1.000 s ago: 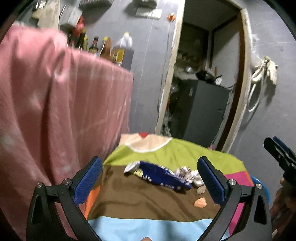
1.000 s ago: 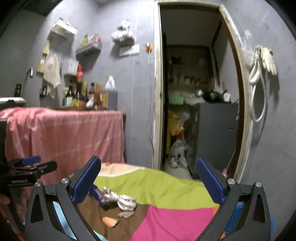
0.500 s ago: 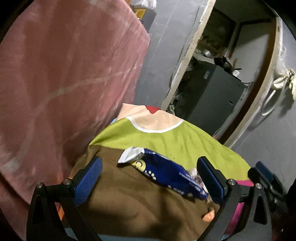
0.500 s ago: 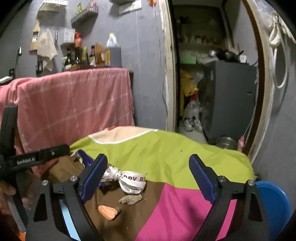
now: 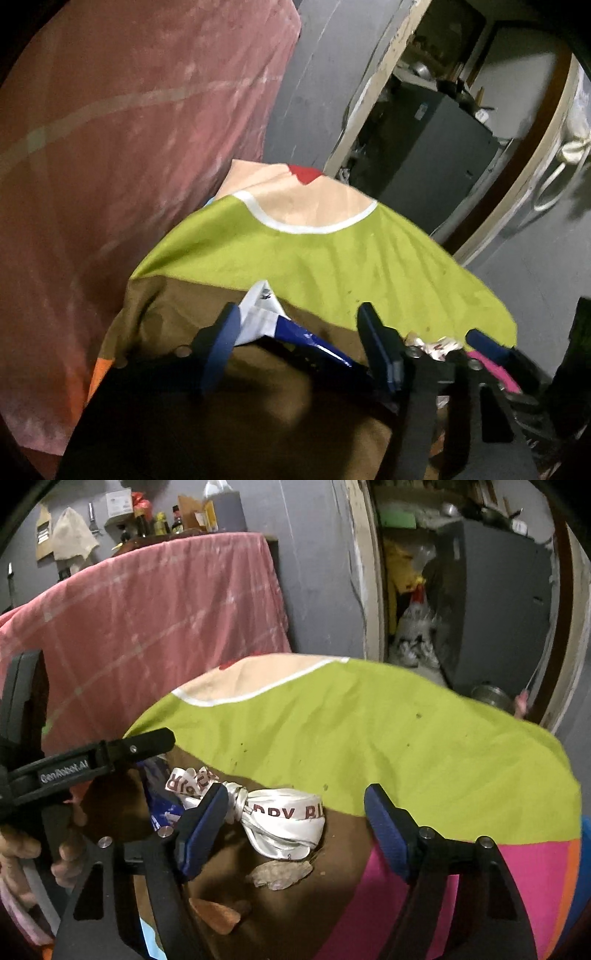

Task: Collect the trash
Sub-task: 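Grasp the blue packet with the left tool while the right tool grasps white printed wrapper, then carry both items to the blue bucket and open both tools to drop them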

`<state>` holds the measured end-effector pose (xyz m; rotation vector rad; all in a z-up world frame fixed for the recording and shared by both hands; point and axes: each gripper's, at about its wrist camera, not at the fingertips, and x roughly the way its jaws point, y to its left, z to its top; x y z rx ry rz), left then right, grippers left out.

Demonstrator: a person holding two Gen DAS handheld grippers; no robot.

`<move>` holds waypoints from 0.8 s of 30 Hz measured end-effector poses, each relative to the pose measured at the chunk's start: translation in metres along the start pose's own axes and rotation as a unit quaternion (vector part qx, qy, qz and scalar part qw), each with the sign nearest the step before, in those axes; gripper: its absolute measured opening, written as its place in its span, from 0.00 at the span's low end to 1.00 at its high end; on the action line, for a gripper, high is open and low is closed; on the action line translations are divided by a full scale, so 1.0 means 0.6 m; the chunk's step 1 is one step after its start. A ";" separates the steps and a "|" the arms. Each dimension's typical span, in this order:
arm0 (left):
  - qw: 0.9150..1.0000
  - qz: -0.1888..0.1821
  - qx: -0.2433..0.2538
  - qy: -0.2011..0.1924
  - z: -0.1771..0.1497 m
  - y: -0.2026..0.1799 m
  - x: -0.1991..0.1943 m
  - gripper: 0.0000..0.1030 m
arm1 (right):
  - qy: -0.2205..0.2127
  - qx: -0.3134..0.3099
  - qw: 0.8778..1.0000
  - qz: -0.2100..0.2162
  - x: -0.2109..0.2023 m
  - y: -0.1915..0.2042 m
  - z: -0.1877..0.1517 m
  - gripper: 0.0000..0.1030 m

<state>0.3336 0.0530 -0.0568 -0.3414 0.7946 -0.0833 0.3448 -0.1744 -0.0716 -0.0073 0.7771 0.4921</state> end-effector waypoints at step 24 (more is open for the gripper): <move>1.000 -0.024 0.004 0.016 -0.036 0.004 -0.050 0.17 | 0.018 -0.005 0.999 0.048 0.003 0.021 -0.013 0.18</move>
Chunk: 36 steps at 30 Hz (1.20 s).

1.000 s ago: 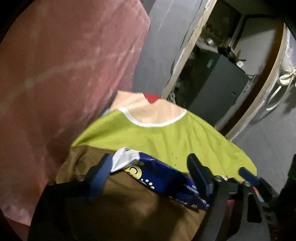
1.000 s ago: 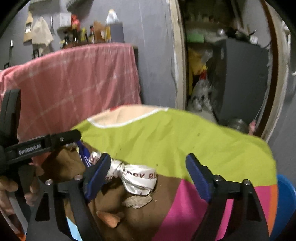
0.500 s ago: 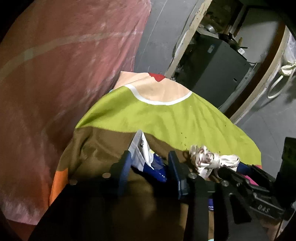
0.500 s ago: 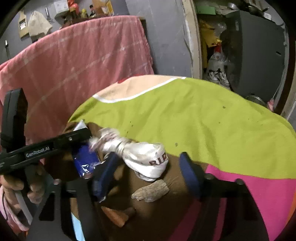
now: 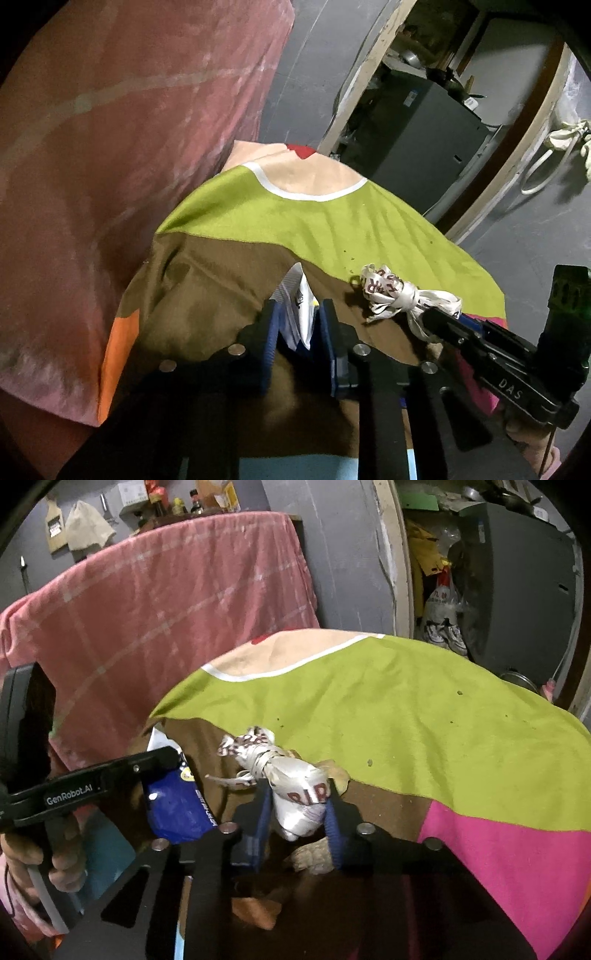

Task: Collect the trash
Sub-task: 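Carry both items to the blue bucket and open both tools to drop them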

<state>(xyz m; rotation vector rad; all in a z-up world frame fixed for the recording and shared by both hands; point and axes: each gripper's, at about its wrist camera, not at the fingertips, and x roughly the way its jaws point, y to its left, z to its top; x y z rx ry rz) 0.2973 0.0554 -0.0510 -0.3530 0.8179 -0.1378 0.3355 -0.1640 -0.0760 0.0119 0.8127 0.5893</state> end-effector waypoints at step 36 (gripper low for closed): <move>0.928 -0.110 0.161 -0.318 -0.074 -0.371 -0.227 0.11 | -0.372 -0.042 0.906 -0.198 -0.498 0.002 -0.105 0.14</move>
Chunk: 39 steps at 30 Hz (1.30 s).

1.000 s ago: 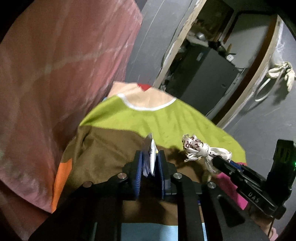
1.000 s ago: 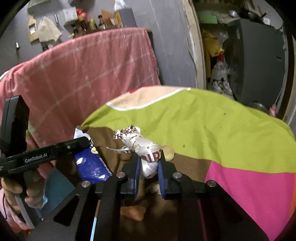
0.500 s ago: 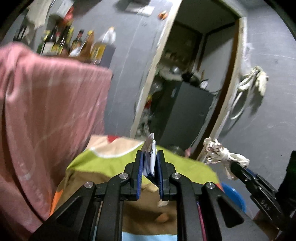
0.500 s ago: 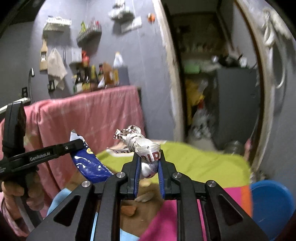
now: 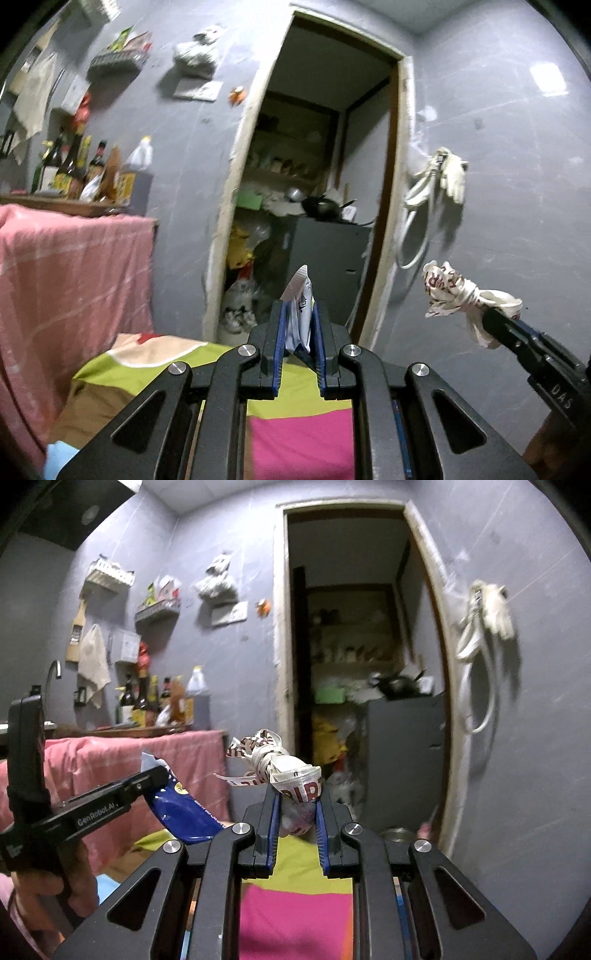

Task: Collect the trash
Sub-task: 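Carry both items to the blue bucket and open both tools to drop them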

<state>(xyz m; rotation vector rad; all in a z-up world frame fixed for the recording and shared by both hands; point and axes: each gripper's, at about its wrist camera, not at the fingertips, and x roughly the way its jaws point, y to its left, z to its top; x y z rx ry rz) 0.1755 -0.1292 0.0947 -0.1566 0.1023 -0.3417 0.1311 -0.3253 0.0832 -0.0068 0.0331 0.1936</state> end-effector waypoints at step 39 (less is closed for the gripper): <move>0.987 -0.055 0.014 0.150 -0.183 -0.254 0.229 0.13 | 0.049 0.047 0.984 -0.164 -0.059 -0.281 -0.149 0.15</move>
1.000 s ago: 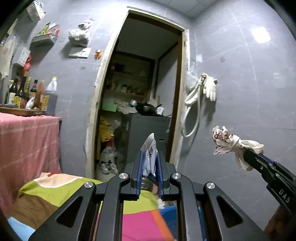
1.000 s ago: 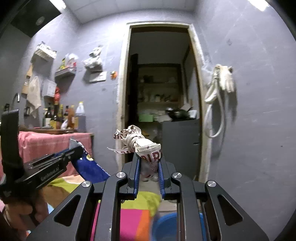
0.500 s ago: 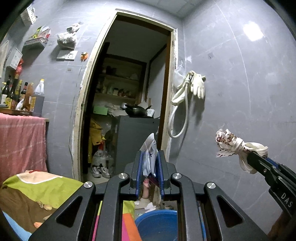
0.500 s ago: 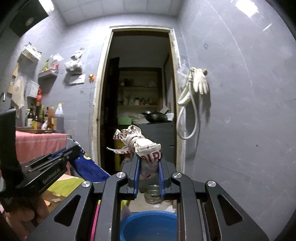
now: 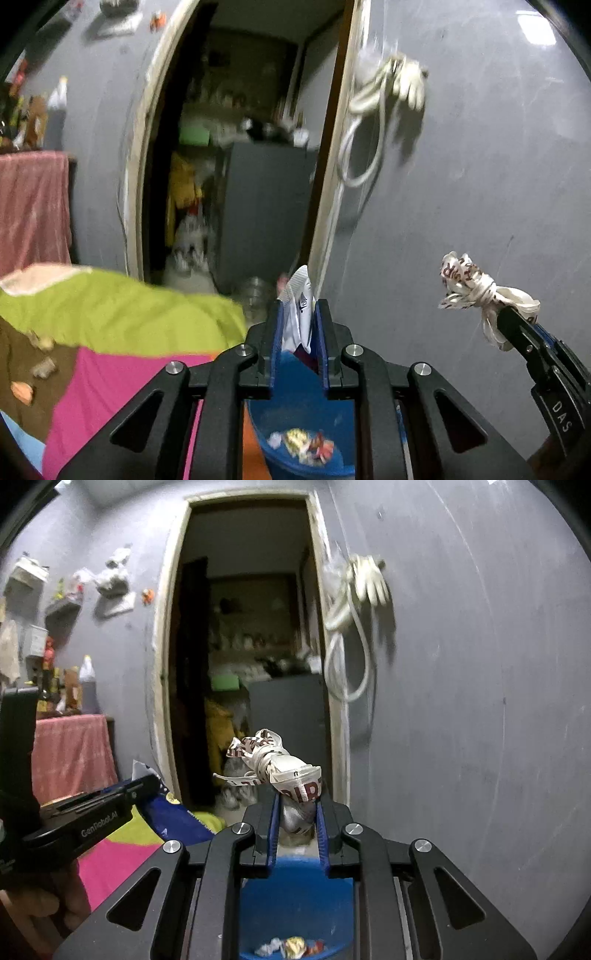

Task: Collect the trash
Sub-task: 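Carry both items to the blue bucket and open both tools to drop them, then move both open tools back over the stones on the table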

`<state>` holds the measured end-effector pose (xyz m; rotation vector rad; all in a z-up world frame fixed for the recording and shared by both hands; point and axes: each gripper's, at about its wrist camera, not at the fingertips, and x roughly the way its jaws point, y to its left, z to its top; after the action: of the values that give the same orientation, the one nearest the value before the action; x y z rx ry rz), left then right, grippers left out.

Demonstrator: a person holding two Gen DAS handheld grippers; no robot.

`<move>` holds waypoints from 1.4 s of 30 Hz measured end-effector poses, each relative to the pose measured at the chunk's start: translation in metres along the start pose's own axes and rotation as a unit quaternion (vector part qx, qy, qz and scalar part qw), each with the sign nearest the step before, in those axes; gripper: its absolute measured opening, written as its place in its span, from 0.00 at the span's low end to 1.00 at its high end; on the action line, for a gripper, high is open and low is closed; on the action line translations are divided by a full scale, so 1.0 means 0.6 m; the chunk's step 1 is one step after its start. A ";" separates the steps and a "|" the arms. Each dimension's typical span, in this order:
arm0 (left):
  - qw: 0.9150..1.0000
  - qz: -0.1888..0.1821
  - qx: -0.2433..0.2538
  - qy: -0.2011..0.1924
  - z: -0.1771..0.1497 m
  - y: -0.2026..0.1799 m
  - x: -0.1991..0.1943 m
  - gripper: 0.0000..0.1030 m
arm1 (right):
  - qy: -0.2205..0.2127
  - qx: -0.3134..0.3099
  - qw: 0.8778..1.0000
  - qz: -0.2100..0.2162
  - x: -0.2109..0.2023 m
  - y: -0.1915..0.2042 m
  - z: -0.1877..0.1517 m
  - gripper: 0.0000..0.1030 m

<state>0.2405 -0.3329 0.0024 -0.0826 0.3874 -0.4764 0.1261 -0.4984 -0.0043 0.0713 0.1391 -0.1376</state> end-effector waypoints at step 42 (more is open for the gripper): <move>0.998 0.006 -0.039 0.049 0.028 0.080 -0.027 0.50 | 0.063 0.031 0.997 0.025 0.050 0.012 0.008 0.49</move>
<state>0.2545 -0.2831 0.0155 -0.1326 0.5025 -0.4540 0.1575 -0.4955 -0.0034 0.1463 0.2580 -0.0870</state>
